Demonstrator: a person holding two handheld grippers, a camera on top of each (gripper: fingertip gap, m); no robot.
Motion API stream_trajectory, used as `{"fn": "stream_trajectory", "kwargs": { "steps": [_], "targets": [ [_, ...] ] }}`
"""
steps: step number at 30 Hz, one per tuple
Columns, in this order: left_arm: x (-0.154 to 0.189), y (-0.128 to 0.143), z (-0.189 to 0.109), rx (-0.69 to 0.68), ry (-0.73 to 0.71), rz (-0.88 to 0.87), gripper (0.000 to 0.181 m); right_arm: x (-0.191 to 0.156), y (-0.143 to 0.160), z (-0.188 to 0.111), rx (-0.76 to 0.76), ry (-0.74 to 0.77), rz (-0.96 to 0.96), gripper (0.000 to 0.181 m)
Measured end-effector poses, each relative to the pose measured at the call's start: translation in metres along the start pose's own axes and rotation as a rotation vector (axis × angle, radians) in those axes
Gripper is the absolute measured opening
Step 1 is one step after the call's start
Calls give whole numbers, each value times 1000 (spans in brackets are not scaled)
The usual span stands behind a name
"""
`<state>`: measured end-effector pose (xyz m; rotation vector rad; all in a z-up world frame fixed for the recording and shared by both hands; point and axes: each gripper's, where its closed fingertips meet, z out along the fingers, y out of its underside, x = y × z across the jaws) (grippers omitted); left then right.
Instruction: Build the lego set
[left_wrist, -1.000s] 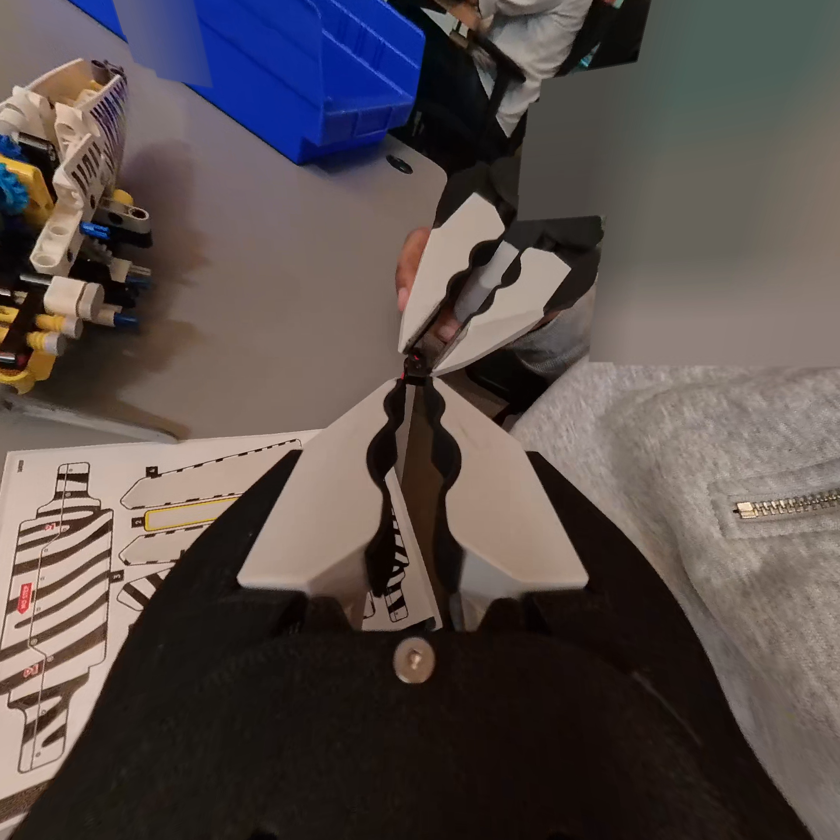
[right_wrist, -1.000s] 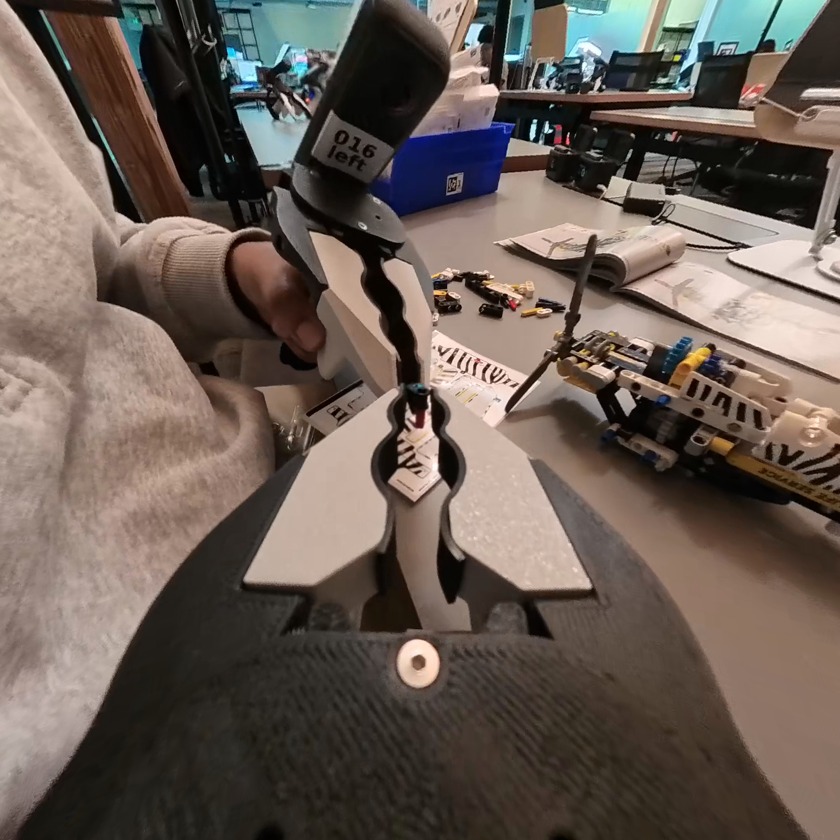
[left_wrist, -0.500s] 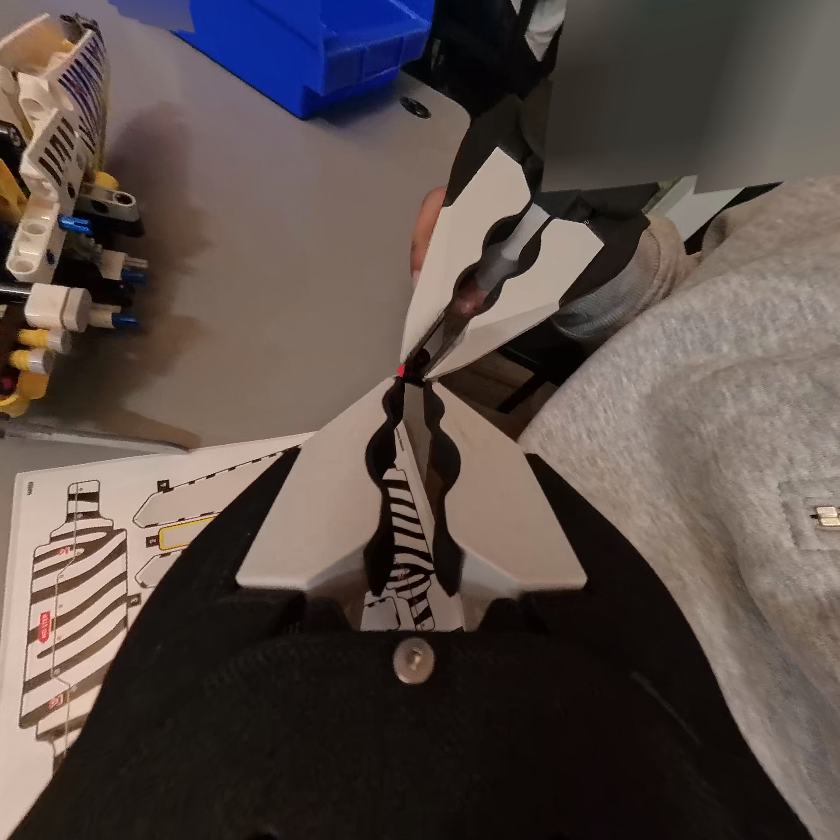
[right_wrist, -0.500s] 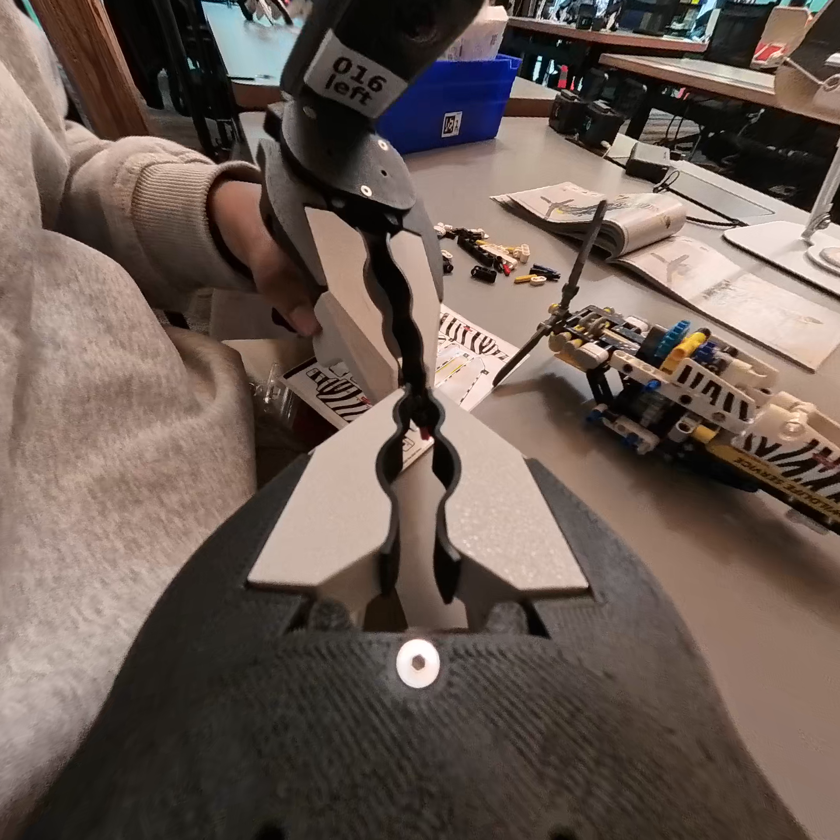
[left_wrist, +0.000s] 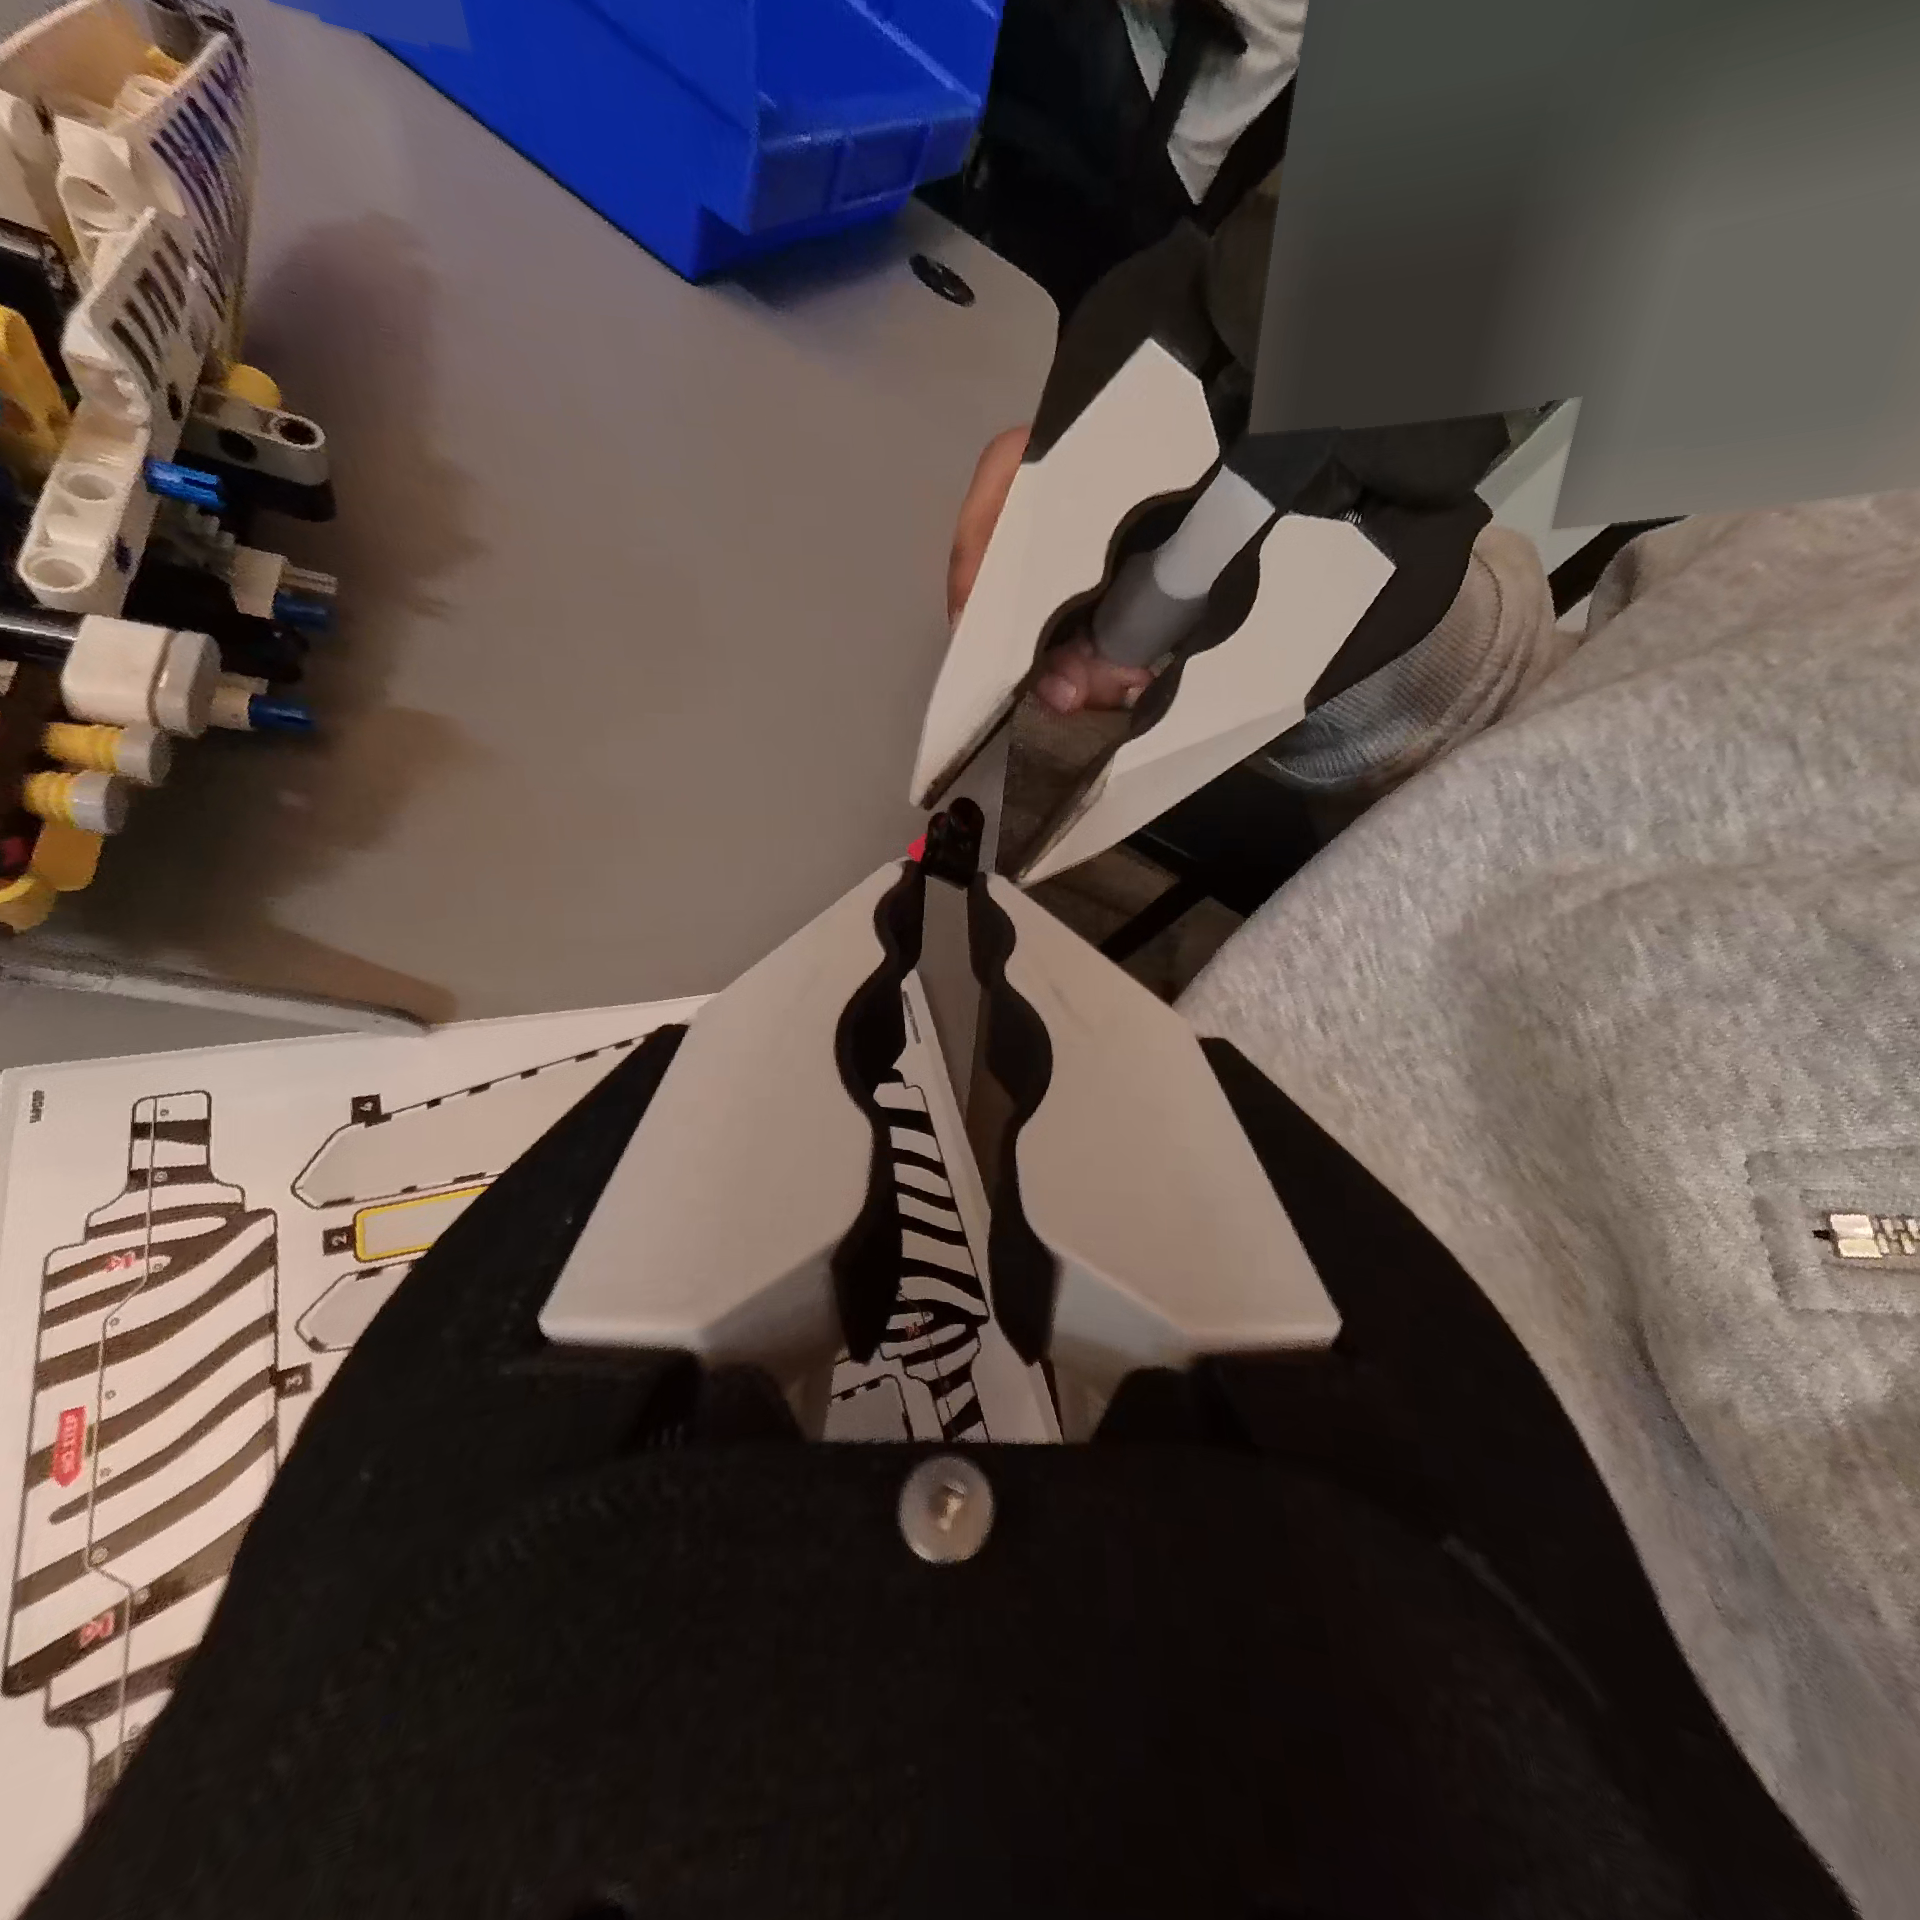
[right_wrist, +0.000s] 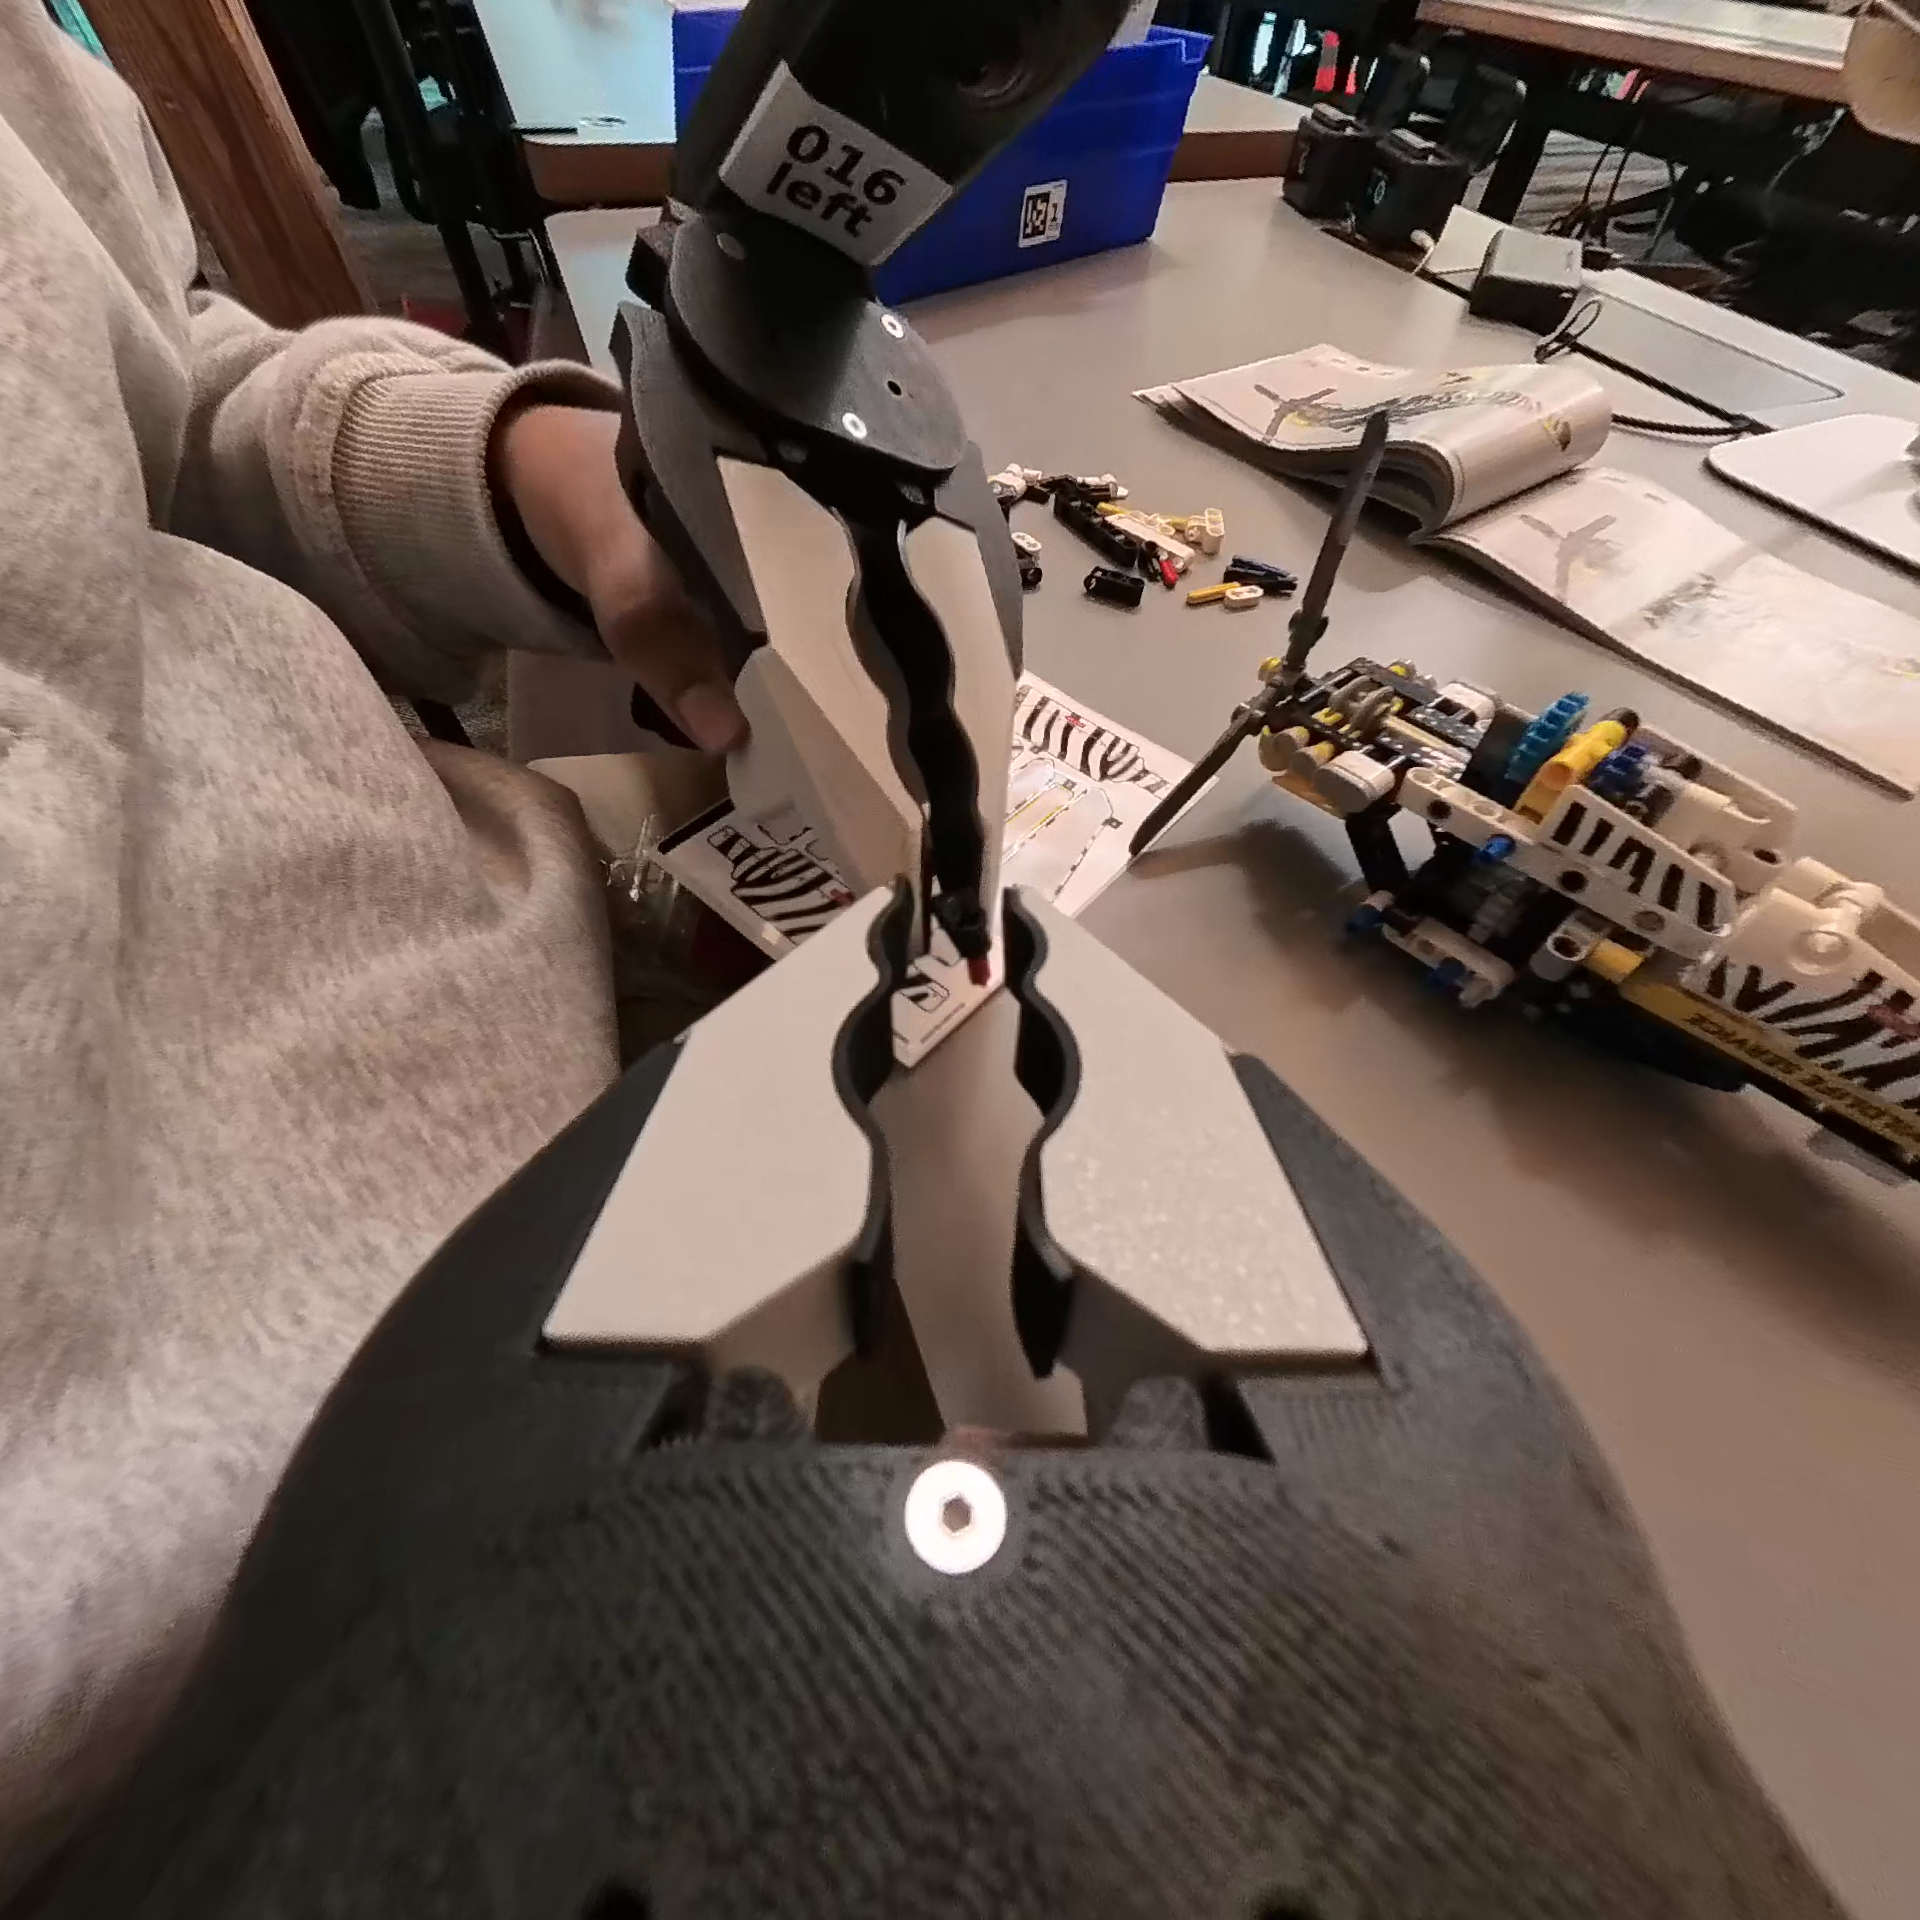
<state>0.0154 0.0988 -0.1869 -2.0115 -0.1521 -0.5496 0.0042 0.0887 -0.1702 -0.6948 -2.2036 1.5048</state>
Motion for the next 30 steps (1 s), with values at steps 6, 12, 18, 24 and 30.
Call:
{"fn": "stream_trajectory", "kwargs": {
  "steps": [6, 12, 18, 24, 30],
  "targets": [
    [-1, -2, -5, 26, 17, -30, 7, 0, -2, 2, 4, 16, -11, 12],
    [-1, -2, -6, 29, 22, -35, 6, -1, -1, 3, 0, 14, -18, 13],
    [4, 3, -2, -13, 61, -34, 6, -7, 3, 1, -39, -16, -58, 12],
    [9, 10, 0, -58, 138, -92, 6, -13, 8, 0, -86, -41, -126, 12],
    [8, 10, 0, -59, 132, -94, 5, -12, 16, 0, -121, -42, -153, 5]
  ]
}}
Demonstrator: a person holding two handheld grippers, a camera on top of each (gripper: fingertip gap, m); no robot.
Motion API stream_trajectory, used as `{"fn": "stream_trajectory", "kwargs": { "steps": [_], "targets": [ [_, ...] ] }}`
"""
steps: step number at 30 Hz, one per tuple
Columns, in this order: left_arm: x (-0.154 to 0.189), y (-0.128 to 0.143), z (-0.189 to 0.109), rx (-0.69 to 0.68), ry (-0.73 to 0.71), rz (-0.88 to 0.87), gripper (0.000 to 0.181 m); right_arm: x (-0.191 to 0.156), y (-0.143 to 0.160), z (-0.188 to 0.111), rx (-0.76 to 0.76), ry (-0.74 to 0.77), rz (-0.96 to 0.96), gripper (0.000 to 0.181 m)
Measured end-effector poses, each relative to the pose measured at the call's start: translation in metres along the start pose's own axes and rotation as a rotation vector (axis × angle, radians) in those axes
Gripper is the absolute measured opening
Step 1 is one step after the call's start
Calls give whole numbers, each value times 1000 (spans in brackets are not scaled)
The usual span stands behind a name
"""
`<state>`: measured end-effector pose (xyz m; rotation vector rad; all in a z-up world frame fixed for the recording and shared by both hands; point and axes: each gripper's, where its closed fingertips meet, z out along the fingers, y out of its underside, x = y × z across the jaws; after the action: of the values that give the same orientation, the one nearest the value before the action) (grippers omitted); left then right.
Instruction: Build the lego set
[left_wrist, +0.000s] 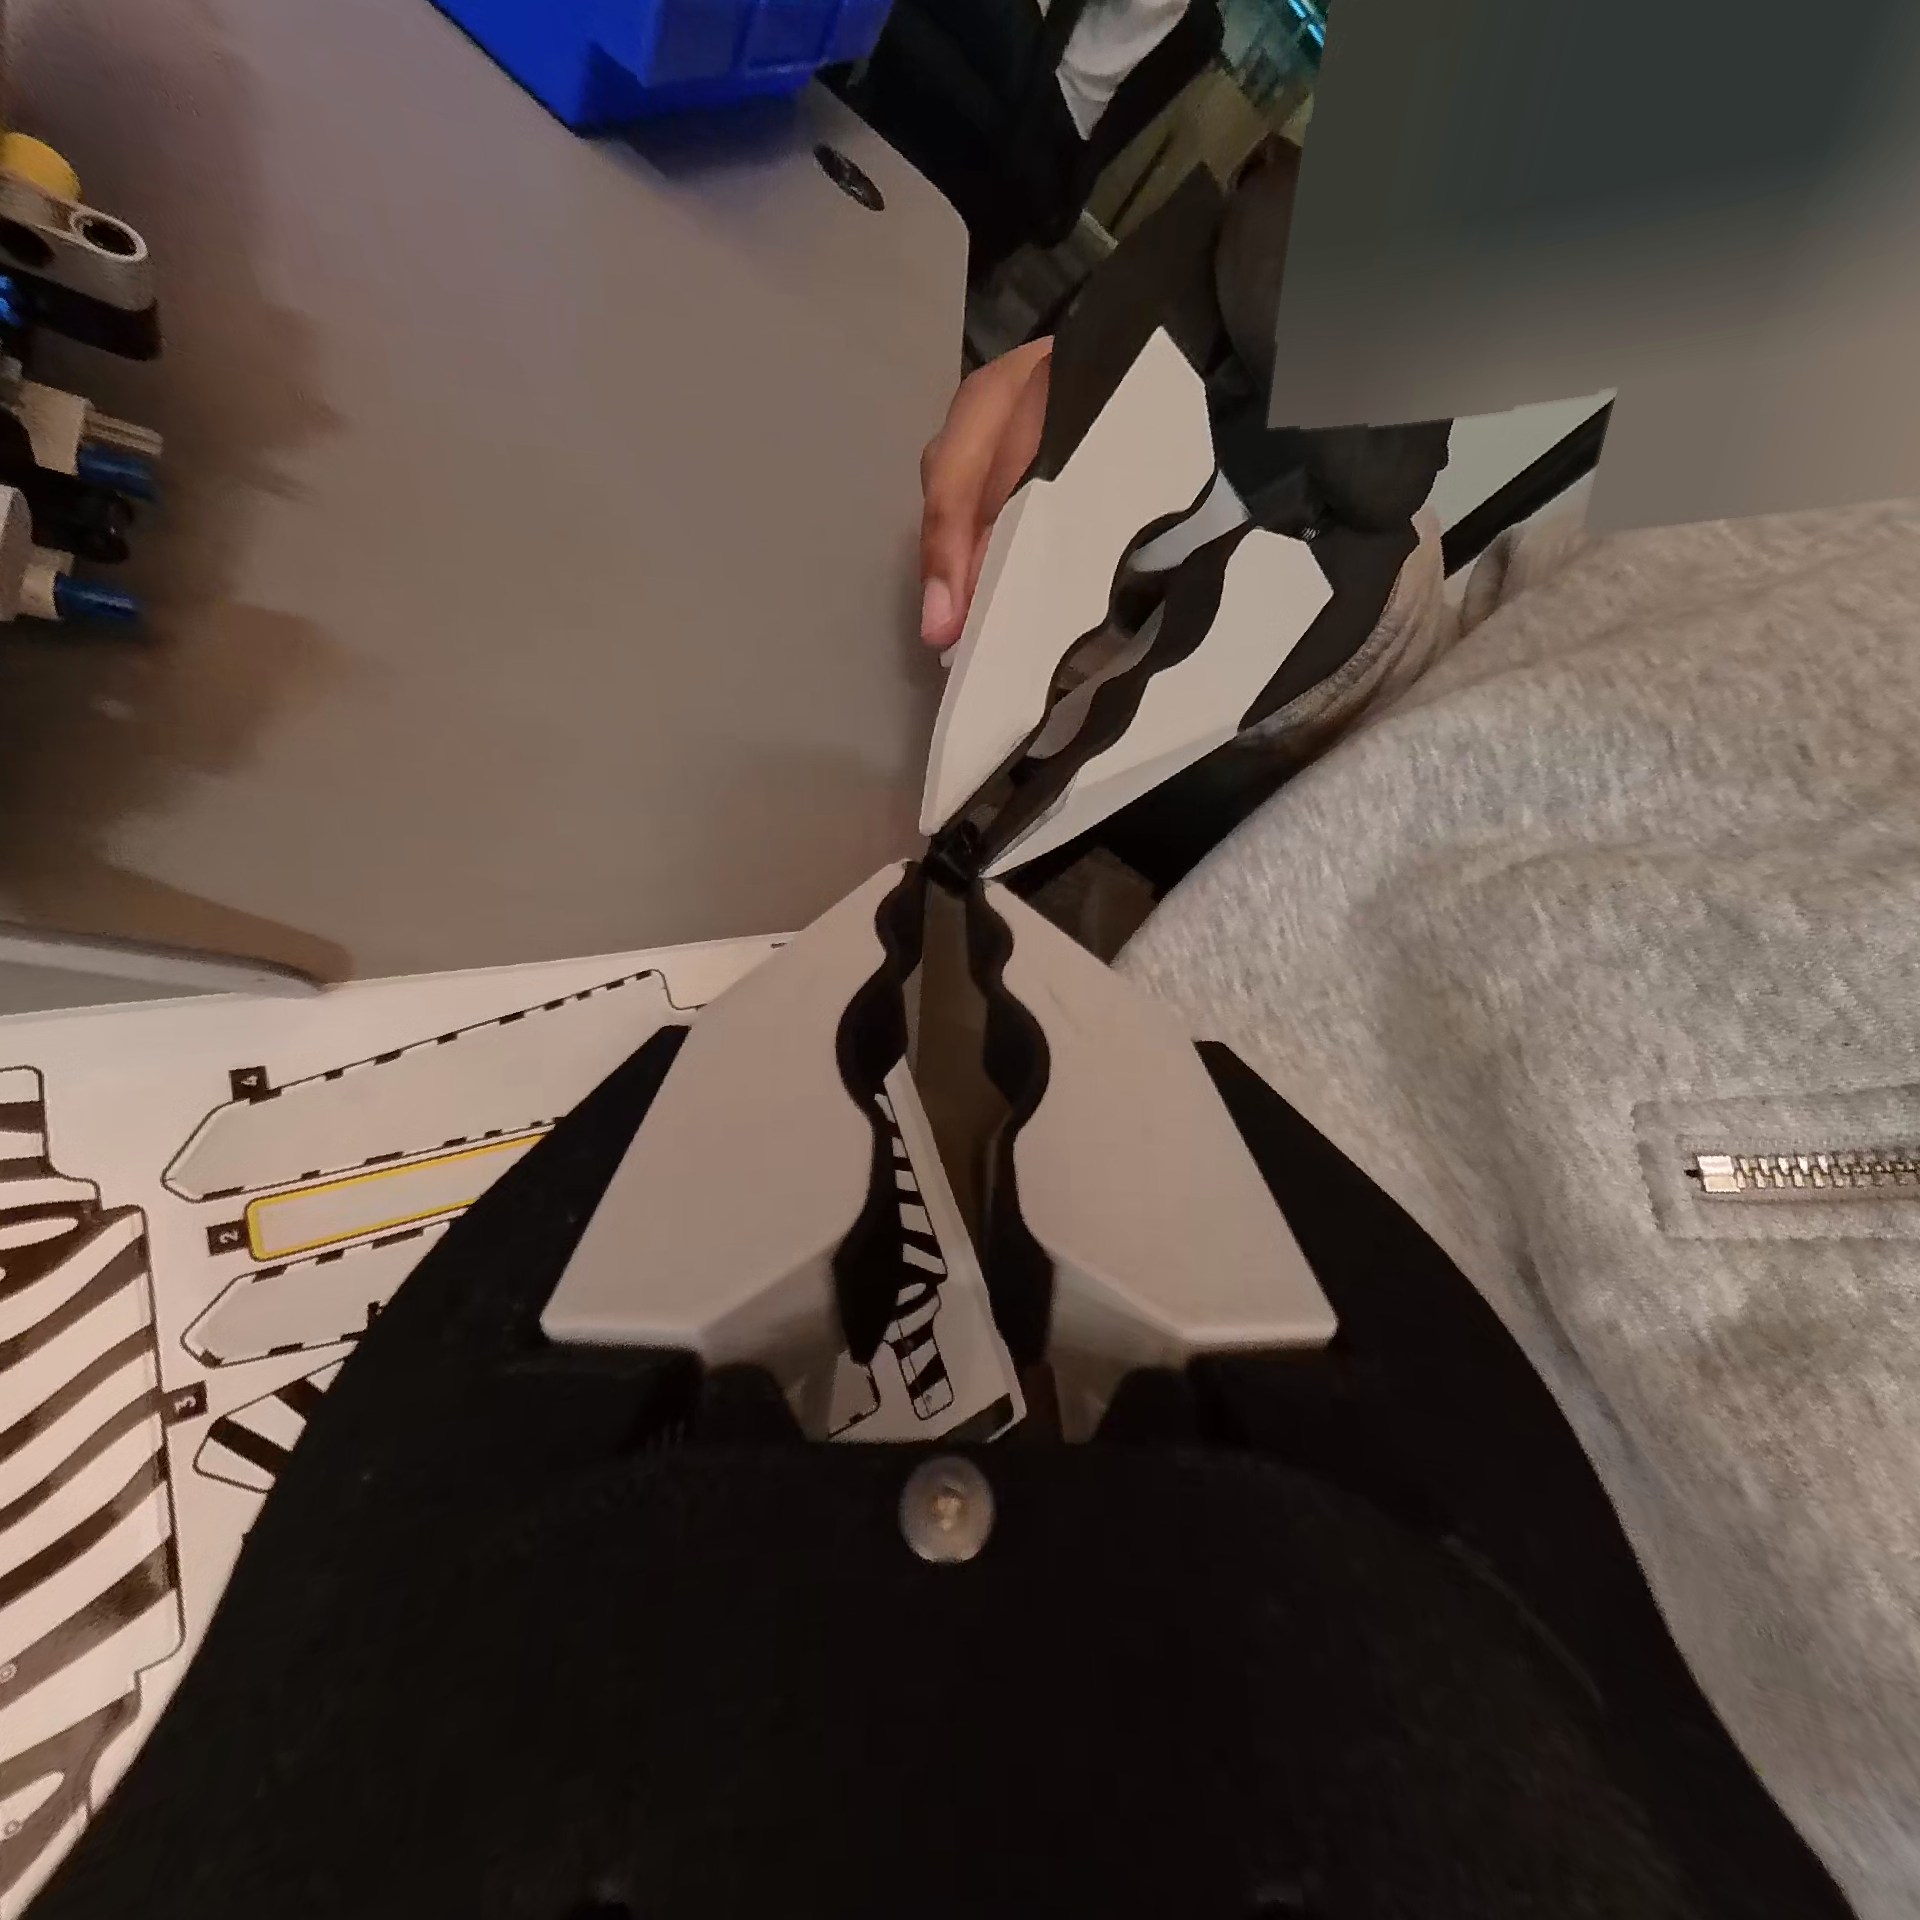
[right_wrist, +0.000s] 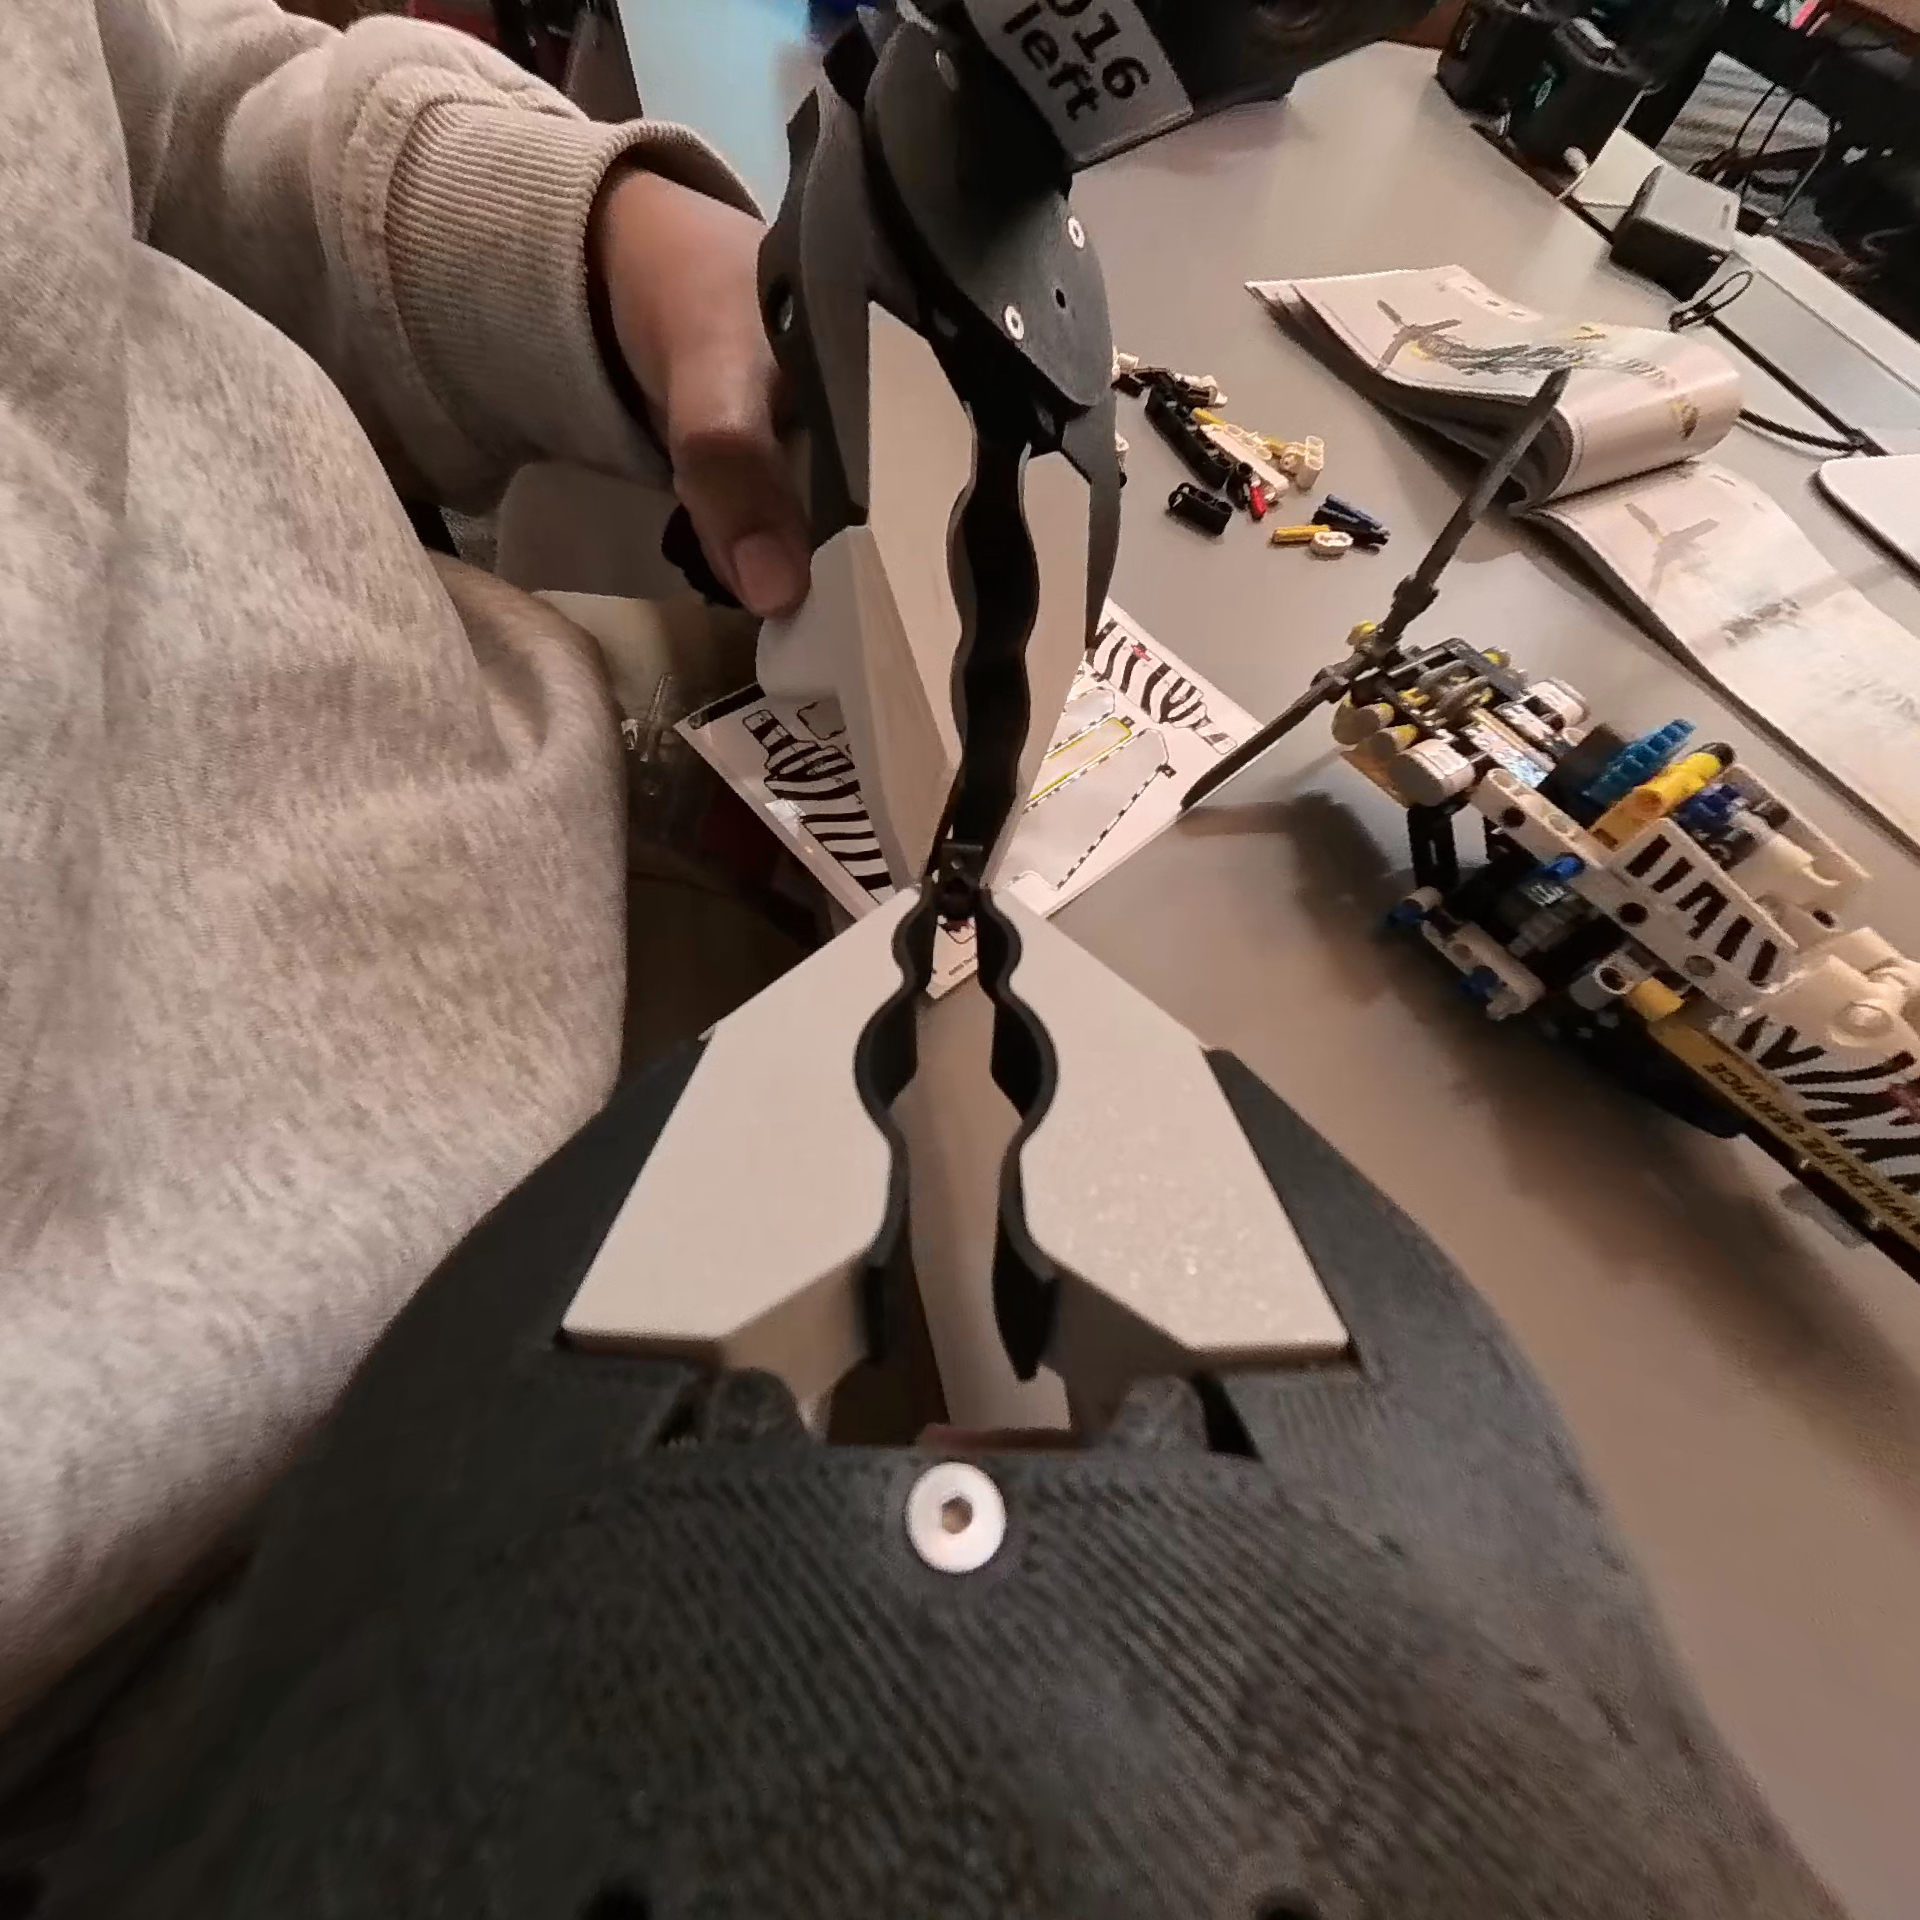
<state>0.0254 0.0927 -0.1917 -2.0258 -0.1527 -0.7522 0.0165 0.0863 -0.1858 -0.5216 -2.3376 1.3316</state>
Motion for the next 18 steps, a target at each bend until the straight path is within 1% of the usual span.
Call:
{"fn": "stream_trajectory", "kwargs": {
  "steps": [7, 13, 18],
  "targets": [
    [-5, -1, 0, 7, -25, -15, 7, 5, 3, 1, -4, 33, 32, 5],
    [-3, -5, -1, 31, -50, 31, 9, 3, 3, 1, -17, 4, 57, 4],
    [-3, -4, 0, 21, -37, 14, 9, 2, 4, 1, -29, -2, 54, 5]
  ]
}}
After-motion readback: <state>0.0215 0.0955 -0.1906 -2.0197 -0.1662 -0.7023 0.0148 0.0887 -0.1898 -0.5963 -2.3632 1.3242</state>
